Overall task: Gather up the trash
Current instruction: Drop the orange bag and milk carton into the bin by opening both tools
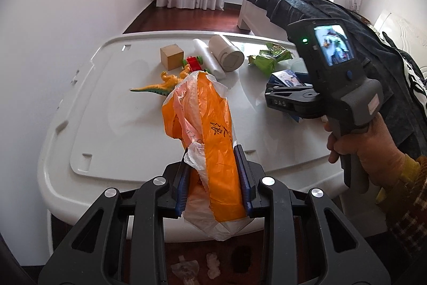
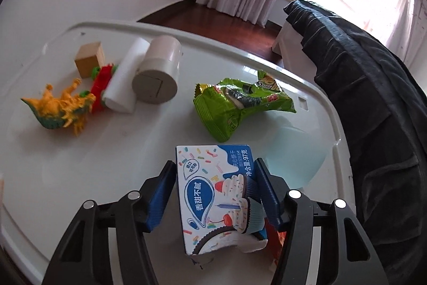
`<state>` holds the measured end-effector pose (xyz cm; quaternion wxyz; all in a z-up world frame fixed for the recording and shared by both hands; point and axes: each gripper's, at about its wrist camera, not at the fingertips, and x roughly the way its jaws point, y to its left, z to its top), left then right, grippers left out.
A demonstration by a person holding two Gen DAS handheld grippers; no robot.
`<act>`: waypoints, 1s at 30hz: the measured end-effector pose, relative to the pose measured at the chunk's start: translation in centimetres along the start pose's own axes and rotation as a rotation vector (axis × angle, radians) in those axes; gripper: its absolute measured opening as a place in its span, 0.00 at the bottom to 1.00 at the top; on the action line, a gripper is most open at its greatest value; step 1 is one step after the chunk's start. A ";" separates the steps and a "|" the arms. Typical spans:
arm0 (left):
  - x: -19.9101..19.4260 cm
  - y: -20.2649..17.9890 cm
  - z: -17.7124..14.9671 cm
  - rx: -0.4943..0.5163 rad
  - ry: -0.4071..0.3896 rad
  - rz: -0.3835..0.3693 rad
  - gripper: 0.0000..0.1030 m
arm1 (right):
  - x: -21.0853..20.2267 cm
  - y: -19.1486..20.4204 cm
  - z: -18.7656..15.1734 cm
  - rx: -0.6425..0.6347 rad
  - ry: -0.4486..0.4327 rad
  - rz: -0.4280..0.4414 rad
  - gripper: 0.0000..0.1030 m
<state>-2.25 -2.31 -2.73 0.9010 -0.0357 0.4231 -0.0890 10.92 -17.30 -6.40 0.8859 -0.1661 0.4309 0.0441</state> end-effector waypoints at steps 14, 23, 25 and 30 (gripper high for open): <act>-4.2 0.2 -5.2 0.047 0.042 -0.003 0.29 | -14.4 3.5 -7.6 0.103 -0.054 0.210 0.58; -4.0 1.1 -11.9 0.044 0.201 -0.001 0.33 | -15.3 6.8 -17.0 0.091 0.155 0.251 0.60; -4.0 1.3 -12.3 0.033 0.222 0.002 0.42 | -14.8 7.2 -18.0 0.069 0.191 0.232 0.67; -5.0 1.4 -11.8 0.015 0.178 0.043 0.73 | -15.1 6.5 -18.5 0.093 0.181 0.177 0.91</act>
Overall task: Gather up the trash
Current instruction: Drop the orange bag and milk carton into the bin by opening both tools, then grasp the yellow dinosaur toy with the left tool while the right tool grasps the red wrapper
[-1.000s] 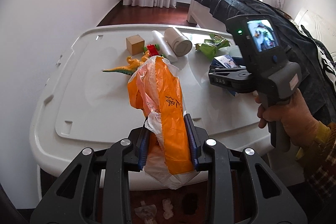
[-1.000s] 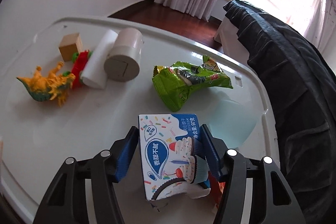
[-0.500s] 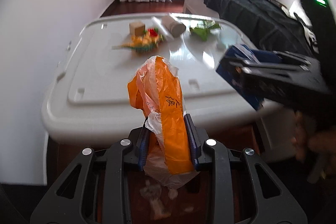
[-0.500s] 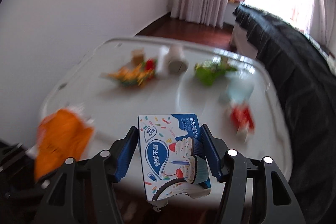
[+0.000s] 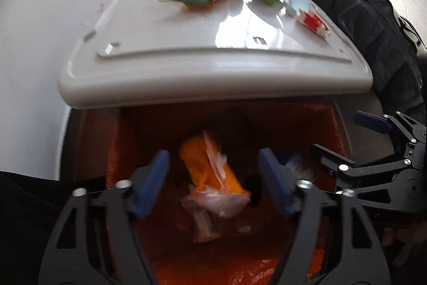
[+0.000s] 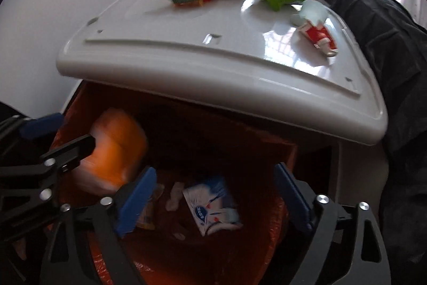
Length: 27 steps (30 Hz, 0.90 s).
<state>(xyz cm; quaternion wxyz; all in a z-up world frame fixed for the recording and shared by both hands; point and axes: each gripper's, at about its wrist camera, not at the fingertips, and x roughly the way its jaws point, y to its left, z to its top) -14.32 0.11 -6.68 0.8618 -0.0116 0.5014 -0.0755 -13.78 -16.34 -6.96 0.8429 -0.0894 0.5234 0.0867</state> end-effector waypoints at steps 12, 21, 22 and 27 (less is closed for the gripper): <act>-3.5 1.3 8.4 0.091 -0.252 -0.094 0.83 | -7.5 -4.9 6.5 0.155 -0.327 0.012 0.95; 4.9 1.5 17.8 0.188 -0.174 -0.085 0.85 | -8.1 -6.6 10.0 0.178 -0.433 -0.012 0.95; 6.4 1.4 18.6 0.206 -0.164 -0.067 0.85 | -7.8 -6.6 9.9 0.181 -0.427 -0.010 0.95; 10.6 1.5 21.1 0.251 -0.138 -0.025 0.85 | -5.4 -7.3 9.4 0.188 -0.377 -0.003 0.95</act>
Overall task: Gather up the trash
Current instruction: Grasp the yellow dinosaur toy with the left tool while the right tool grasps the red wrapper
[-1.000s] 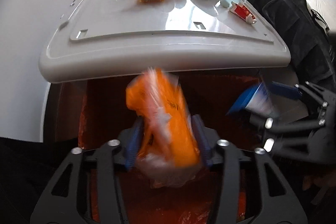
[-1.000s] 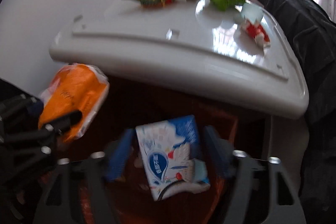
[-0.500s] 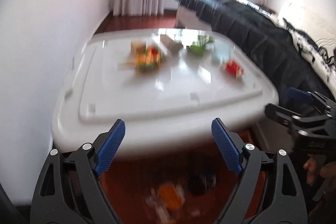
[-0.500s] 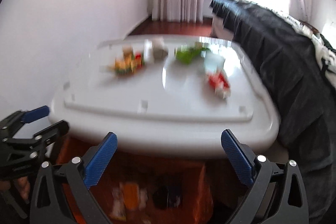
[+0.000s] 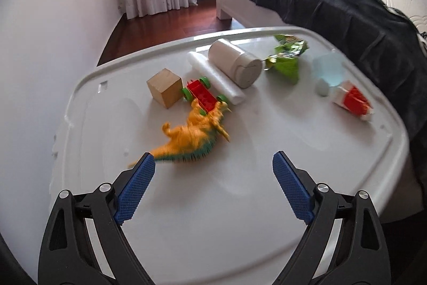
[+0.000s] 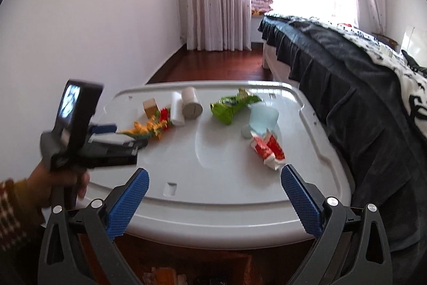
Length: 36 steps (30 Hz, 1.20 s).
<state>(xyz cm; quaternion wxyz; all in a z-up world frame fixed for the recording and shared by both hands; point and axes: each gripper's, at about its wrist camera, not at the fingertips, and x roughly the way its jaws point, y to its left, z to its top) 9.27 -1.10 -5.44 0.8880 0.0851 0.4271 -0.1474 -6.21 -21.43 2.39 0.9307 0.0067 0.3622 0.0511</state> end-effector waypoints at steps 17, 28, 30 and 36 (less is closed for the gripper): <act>6.0 2.0 2.2 -0.031 0.094 0.054 0.66 | 1.0 -1.0 0.0 0.025 0.015 0.015 0.95; 3.4 1.2 0.4 -0.099 0.097 0.081 0.66 | 1.3 -2.2 0.0 0.042 0.009 -0.004 0.95; 3.0 1.2 0.4 -0.111 0.091 0.079 0.66 | 2.2 -3.4 0.1 0.063 0.033 -0.021 0.95; 0.0 -0.5 -0.5 -0.104 0.050 0.067 0.66 | 7.2 -7.7 1.1 0.117 0.119 -0.160 0.95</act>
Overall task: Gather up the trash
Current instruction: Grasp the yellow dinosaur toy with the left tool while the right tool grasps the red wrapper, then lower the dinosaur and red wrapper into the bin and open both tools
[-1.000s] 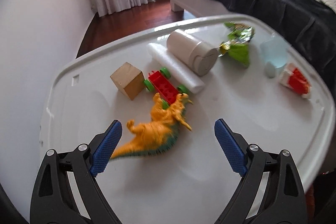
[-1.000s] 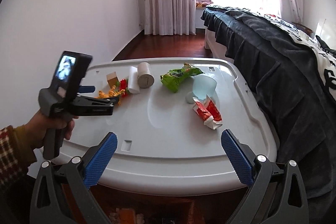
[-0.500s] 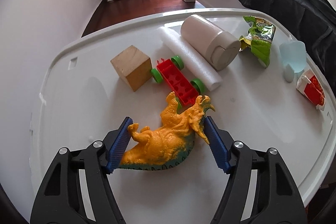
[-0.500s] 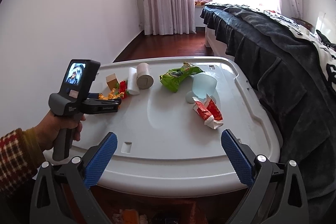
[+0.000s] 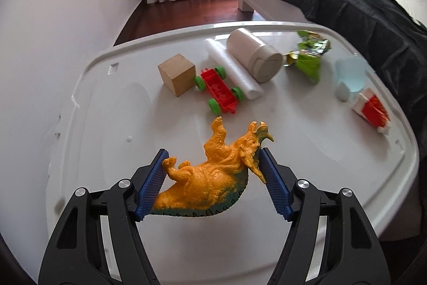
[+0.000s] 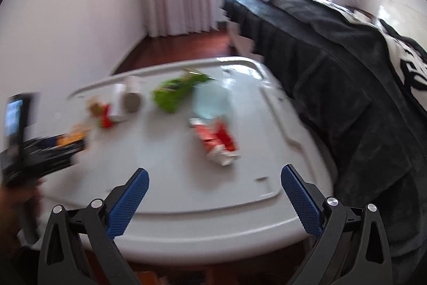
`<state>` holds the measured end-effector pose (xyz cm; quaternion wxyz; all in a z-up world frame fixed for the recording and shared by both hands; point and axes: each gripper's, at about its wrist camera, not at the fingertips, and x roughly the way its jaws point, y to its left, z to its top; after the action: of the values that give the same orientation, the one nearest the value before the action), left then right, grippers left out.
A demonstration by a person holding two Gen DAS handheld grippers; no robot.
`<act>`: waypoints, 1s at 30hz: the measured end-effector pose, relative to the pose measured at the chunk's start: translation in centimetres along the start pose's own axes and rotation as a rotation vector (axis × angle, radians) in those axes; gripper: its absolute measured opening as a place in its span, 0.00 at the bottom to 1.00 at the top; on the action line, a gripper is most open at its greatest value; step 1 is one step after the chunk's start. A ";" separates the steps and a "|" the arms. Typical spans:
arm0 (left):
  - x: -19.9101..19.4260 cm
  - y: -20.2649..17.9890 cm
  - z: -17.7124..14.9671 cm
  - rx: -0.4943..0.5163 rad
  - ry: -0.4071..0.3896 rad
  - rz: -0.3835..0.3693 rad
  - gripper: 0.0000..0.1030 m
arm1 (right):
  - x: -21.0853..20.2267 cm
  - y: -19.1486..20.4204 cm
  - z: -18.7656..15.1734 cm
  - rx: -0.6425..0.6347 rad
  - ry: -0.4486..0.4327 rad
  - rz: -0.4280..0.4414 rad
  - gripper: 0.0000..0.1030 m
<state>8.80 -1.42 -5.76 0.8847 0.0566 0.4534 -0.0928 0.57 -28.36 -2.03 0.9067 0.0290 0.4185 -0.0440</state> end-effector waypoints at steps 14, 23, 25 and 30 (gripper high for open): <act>-3.1 -1.5 -1.7 -0.007 -0.041 -0.071 0.66 | 11.3 2.2 2.9 -0.179 0.117 -0.023 0.71; -3.1 -1.8 -1.9 -0.008 -0.041 -0.077 0.65 | 9.7 2.3 3.0 -0.172 0.096 0.017 0.22; -3.4 -2.0 -2.1 -0.004 -0.045 -0.080 0.66 | 8.4 2.5 3.1 -0.163 0.077 0.034 0.22; -4.5 -2.5 -2.9 -0.006 -0.050 -0.091 0.66 | 4.8 3.6 3.3 -0.162 0.025 0.095 0.22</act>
<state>3.44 -2.80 -3.84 0.8908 0.0310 0.4334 -0.1331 6.54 -25.32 -3.50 0.9019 -0.0239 0.4300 0.0331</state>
